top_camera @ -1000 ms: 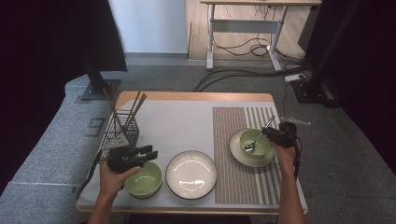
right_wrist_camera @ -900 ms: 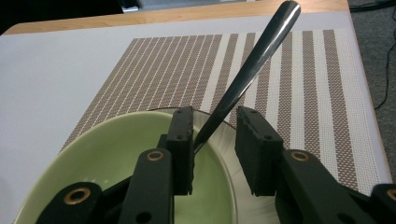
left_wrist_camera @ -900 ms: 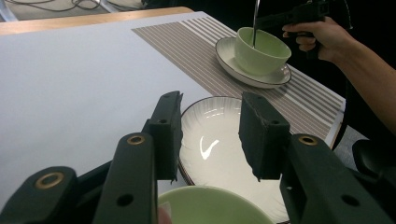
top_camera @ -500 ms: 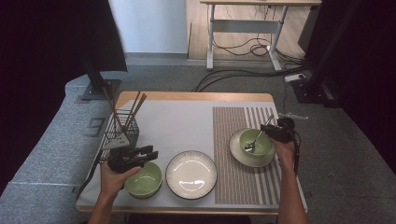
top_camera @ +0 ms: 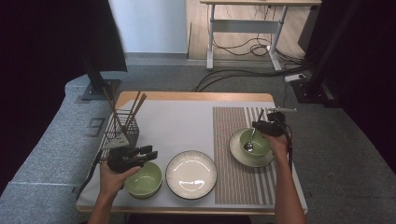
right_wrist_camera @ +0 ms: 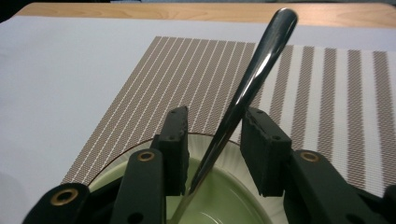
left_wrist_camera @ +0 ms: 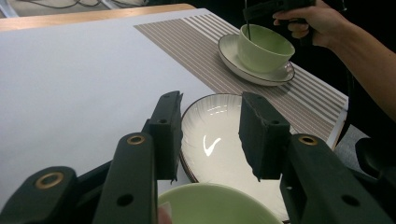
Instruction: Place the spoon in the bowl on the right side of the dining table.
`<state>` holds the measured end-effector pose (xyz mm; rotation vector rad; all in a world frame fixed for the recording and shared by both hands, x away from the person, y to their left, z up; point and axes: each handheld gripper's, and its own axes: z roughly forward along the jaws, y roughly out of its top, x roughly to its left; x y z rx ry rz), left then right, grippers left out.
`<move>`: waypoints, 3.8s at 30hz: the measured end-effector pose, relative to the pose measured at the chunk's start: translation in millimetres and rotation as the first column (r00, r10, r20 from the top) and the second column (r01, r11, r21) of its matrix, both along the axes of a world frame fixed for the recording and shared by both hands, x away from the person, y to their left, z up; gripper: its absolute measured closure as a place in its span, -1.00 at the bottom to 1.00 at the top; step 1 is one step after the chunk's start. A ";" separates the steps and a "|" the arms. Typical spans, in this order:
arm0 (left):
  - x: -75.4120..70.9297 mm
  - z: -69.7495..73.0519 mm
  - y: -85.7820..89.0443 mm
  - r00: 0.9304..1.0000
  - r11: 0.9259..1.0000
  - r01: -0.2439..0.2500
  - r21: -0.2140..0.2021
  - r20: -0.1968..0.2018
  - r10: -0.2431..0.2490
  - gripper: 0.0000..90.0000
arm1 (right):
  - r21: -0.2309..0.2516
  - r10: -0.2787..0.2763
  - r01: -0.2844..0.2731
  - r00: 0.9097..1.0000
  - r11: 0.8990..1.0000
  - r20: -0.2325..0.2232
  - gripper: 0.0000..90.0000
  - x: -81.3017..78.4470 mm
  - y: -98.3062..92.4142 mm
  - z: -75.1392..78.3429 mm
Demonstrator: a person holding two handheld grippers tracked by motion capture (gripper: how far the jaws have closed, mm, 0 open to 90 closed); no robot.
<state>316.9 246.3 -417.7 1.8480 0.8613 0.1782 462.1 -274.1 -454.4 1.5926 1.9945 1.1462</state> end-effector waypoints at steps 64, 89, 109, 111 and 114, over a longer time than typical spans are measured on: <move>0.2 -2.1 -5.4 1.000 1.000 0.018 0.009 -0.011 -0.018 0.32 | 0.062 0.287 -0.290 0.956 0.955 0.059 0.28 -38.5 54.2 -1.3; -1.2 0.0 -4.1 1.000 1.000 0.018 0.002 -0.007 -0.018 0.31 | 0.095 0.331 -0.335 0.942 0.937 0.054 0.25 -56.7 50.2 -3.6; -7.9 10.9 7.8 1.000 1.000 -0.007 -0.011 0.027 0.007 0.29 | 0.098 0.232 -0.245 0.965 0.965 0.121 0.08 -82.4 21.7 1.4; -8.4 12.4 10.4 0.999 1.000 -0.013 -0.013 0.031 0.014 0.29 | 0.100 0.224 -0.236 0.967 0.967 0.118 0.07 -83.0 20.0 0.3; -9.4 15.6 16.8 0.999 1.000 -0.026 -0.016 0.040 0.026 0.29 | 0.102 0.212 -0.223 0.971 0.970 0.110 0.06 -83.8 17.7 -2.3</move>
